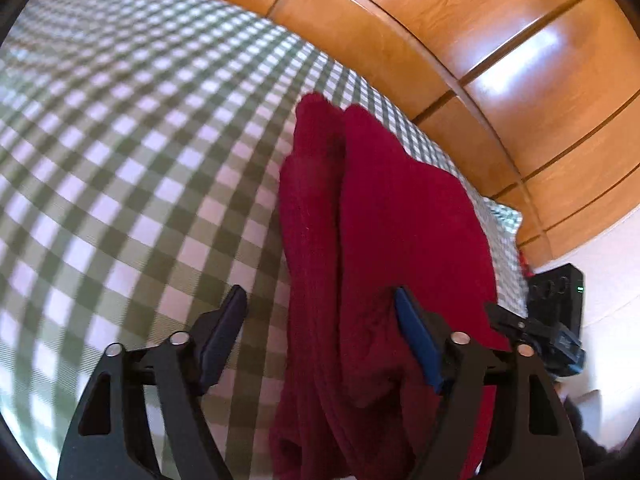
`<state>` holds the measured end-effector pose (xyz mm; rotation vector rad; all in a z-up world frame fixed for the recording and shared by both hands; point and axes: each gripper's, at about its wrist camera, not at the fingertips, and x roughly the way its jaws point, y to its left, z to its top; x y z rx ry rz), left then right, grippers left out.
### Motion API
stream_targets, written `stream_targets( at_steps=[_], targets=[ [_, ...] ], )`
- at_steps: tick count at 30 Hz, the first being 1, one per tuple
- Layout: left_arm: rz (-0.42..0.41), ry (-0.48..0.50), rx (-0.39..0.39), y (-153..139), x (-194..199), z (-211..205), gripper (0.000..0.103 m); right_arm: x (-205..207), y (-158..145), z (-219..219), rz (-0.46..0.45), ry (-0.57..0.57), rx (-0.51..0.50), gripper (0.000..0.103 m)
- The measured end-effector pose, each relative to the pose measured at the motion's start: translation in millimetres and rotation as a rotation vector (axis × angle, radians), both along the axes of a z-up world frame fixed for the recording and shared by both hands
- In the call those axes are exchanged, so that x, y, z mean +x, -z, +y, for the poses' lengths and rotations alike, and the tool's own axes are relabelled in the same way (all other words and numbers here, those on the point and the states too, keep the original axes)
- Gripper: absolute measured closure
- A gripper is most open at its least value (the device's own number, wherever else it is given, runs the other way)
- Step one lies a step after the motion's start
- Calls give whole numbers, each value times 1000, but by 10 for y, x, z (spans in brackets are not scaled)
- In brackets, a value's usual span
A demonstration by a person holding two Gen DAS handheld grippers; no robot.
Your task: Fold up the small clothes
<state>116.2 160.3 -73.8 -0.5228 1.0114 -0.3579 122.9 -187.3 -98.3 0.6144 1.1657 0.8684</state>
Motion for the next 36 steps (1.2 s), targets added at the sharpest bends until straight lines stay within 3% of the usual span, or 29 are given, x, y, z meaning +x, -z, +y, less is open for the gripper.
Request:
stream_targets(
  at_steps=[3, 4, 7, 14, 19, 25, 32, 36],
  targets=[
    [-4, 34, -139, 101, 1, 37, 57, 50, 49, 83, 3, -16, 8, 39],
    [-12, 31, -150, 118, -7, 31, 60, 54, 43, 100, -3, -20, 6, 40],
    [-40, 42, -163, 90, -50, 0, 67, 8, -23, 93, -27, -20, -2, 57],
    [-97, 129, -159, -234, -89, -329, 71, -254, -339, -312, -137, 46, -39, 62],
    [-126, 286, -157, -400, 36, -1125, 71, -454, -482, -1109, -187, 188, -66, 62],
    [-154, 502, -97, -579, 382, -2514, 73, -534, -549, -2158, -220, 409, -130, 62],
    [-247, 693, 40, -817, 754, -4088, 73, -384, -547, -3028, -244, 623, -199, 62],
    [-223, 732, 113, -625, 914, -4600, 73, -271, -270, -3347, -178, 666, -205, 62]
  ],
)
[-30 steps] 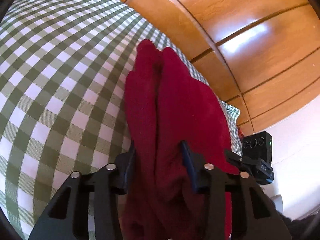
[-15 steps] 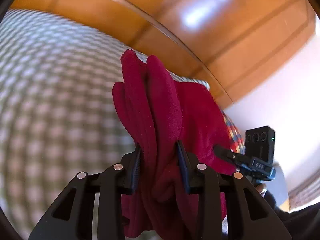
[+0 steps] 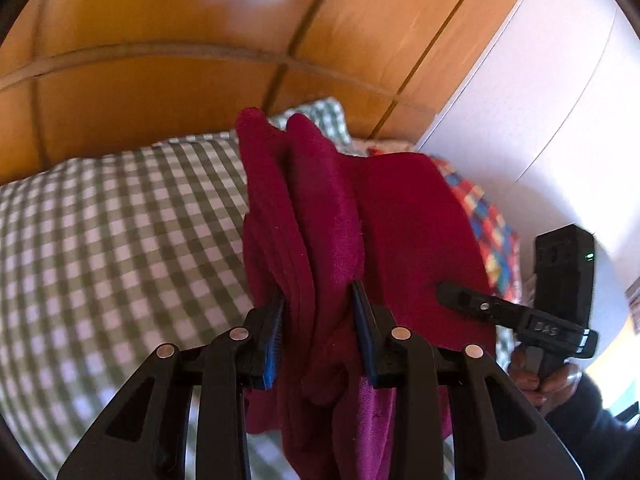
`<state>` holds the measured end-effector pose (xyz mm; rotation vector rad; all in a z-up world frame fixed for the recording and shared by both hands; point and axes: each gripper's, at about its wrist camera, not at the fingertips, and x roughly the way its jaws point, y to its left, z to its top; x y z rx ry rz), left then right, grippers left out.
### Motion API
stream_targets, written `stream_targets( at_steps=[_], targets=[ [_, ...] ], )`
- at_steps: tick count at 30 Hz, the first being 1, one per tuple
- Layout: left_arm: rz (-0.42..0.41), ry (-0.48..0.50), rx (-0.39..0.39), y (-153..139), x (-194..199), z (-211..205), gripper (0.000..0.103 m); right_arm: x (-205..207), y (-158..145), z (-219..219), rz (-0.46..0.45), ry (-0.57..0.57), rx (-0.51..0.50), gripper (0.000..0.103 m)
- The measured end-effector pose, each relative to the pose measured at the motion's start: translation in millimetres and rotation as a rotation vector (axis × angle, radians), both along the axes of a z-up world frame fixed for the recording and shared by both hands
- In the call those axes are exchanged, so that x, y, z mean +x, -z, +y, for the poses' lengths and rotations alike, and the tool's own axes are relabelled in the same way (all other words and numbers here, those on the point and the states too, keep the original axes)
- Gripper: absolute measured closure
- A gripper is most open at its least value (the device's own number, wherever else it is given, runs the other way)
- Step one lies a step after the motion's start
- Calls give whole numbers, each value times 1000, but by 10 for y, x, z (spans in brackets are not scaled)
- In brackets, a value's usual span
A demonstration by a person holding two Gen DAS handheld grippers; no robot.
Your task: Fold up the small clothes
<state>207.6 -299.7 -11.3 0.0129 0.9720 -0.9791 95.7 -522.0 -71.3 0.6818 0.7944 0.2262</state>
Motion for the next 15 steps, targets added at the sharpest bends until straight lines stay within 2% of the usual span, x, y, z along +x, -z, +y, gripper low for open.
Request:
stream_targets(
  at_steps=[1, 2, 4, 8, 11, 13, 15],
  targets=[
    [12, -4, 31, 93, 7, -66, 73, 40, 133, -34, 33, 5, 4, 62],
    [21, -17, 96, 260, 39, -165, 73, 90, 285, -66, 73, 13, 0, 62],
    [10, -45, 173, 490, 63, -260, 71, 84, 488, -86, 98, 27, 11, 60],
    [40, -58, 137, 516, 87, -230, 66, -10, 563, -148, 87, 51, 55, 54],
    [18, -77, 142, 313, 24, -29, 65, -38, 438, -144, 87, 62, -10, 48],
    [-11, -119, 116, 150, -26, 65, 65, -58, 329, -175, 89, 87, -53, 42],
    [-69, -171, 81, -35, -142, 207, 65, -104, 162, -126, 73, 125, -126, 41]
  ],
)
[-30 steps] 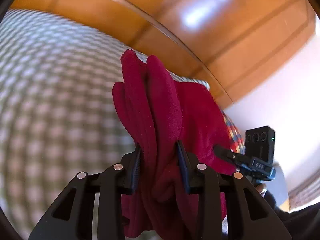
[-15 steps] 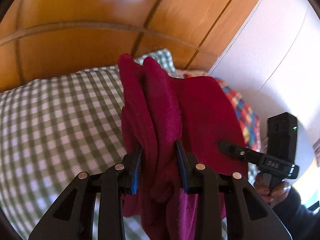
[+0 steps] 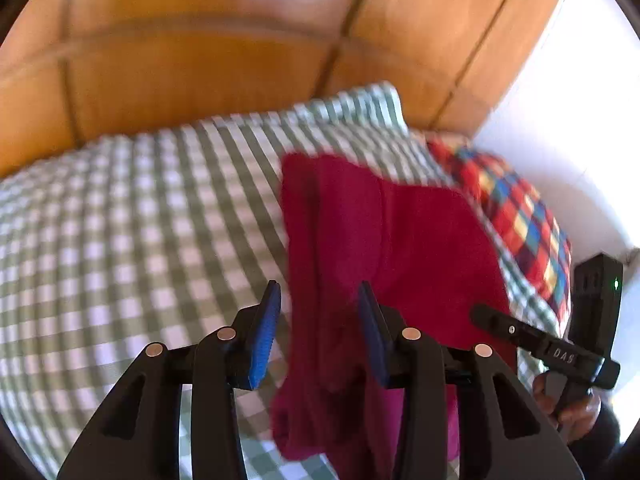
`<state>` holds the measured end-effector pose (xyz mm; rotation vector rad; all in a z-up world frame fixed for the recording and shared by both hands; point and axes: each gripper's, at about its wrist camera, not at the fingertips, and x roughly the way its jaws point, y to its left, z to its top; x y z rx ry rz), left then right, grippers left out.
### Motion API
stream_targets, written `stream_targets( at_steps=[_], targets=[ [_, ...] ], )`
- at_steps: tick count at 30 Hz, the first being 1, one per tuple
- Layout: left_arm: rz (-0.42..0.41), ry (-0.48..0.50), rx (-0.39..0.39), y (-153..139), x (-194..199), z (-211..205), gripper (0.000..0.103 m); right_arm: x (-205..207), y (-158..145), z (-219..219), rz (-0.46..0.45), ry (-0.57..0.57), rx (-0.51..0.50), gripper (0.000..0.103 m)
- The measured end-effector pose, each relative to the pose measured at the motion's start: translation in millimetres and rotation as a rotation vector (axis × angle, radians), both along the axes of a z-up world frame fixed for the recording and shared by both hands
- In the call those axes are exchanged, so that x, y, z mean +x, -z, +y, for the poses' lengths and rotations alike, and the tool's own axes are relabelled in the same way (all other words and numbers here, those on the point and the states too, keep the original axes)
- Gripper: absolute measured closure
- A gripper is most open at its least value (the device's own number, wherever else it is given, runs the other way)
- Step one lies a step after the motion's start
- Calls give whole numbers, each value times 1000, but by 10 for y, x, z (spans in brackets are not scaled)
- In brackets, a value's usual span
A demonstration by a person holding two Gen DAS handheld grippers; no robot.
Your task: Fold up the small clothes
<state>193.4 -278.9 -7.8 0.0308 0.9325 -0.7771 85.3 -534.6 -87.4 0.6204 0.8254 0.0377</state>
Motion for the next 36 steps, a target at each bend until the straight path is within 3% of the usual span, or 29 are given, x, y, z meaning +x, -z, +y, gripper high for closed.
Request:
stream_targets(
  at_steps=[3, 4, 8, 10, 15, 22, 26, 36],
  targets=[
    [-75, 4, -37, -191, -180, 110, 65, -166, -239, 74, -52, 39, -100, 41],
    [-103, 18, -38, -242, -265, 122, 65, -222, -321, 116, -72, 42, -122, 46],
    [-165, 73, 23, -199, -553, 34, 65, -374, -558, 404, -127, -11, -205, 54],
    [-152, 74, 74, -72, -562, -66, 69, -354, -529, 573, -108, -44, -241, 55],
    [-150, 60, 177, 219, -534, -191, 69, -155, -241, 791, -23, -47, -333, 56],
    [-139, 61, 174, 390, -462, -224, 69, -79, 34, 787, -18, 0, -345, 55],
    [-148, 62, 175, 400, -460, -225, 69, -84, 54, 886, -28, 11, -413, 54],
    [-137, 39, 162, 356, -477, -199, 69, -84, 21, 908, -18, 33, -422, 54]
  ],
)
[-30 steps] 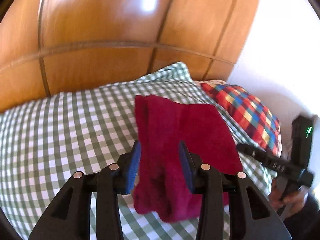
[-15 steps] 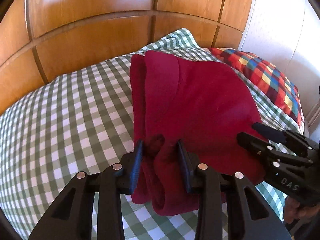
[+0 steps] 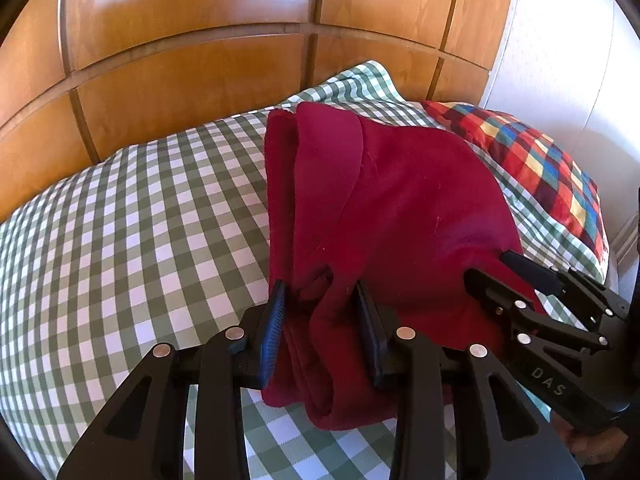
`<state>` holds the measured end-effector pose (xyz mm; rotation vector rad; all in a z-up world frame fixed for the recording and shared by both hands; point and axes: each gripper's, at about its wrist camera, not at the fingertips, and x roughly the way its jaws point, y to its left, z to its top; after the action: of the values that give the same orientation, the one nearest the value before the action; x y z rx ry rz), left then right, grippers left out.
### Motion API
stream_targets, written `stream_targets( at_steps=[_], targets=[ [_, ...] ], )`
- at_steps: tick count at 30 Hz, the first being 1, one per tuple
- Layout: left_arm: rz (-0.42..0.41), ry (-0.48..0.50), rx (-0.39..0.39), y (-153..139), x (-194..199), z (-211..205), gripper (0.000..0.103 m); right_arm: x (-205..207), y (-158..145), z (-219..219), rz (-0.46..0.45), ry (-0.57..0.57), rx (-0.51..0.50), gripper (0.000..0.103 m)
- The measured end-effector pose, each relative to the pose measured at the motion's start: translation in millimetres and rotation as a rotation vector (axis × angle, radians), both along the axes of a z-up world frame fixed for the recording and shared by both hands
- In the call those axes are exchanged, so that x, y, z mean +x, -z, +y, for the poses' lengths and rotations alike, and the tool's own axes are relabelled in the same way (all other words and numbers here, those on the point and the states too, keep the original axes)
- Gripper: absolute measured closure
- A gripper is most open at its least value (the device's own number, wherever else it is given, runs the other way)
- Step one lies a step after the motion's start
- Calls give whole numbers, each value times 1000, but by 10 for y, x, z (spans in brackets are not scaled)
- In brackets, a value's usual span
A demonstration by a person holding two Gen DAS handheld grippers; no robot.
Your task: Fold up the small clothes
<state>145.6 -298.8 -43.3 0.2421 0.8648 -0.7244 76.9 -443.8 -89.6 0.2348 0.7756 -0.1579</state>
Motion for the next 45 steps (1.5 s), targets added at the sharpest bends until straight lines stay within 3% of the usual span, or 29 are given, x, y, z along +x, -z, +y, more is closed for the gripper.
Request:
stream_targets(
  at_steps=[6, 11, 17, 22, 27, 30, 33, 37, 45],
  targets=[
    [-12, -24, -7, -85, -79, 64, 69, -9, -54, 47, 12, 31, -16, 51],
    [-32, -46, -22, -211, -153, 138, 69, -119, -253, 64, -34, 66, 1, 35],
    [-73, -76, -5, -312, -242, 228, 62, -297, -372, 235, -57, 61, -72, 35],
    [-68, -89, 90, -154, -231, 193, 62, -233, -83, 252, 76, 61, -72, 34],
    [-102, -113, 44, -302, -398, 326, 61, -333, -236, 232, 27, 78, -43, 34],
    [-139, -154, -7, -476, -541, 452, 48, -452, -356, 263, -12, 100, -23, 31],
    [-178, -171, -32, -609, -694, 546, 47, -590, -408, 326, -23, 132, 14, 23],
    [-208, -200, -56, -715, -870, 686, 36, -715, -432, 396, -17, 173, 13, 10],
    [-227, -225, -57, -775, -1089, 824, 22, -905, -582, 532, -26, 244, -36, 3]
  ],
)
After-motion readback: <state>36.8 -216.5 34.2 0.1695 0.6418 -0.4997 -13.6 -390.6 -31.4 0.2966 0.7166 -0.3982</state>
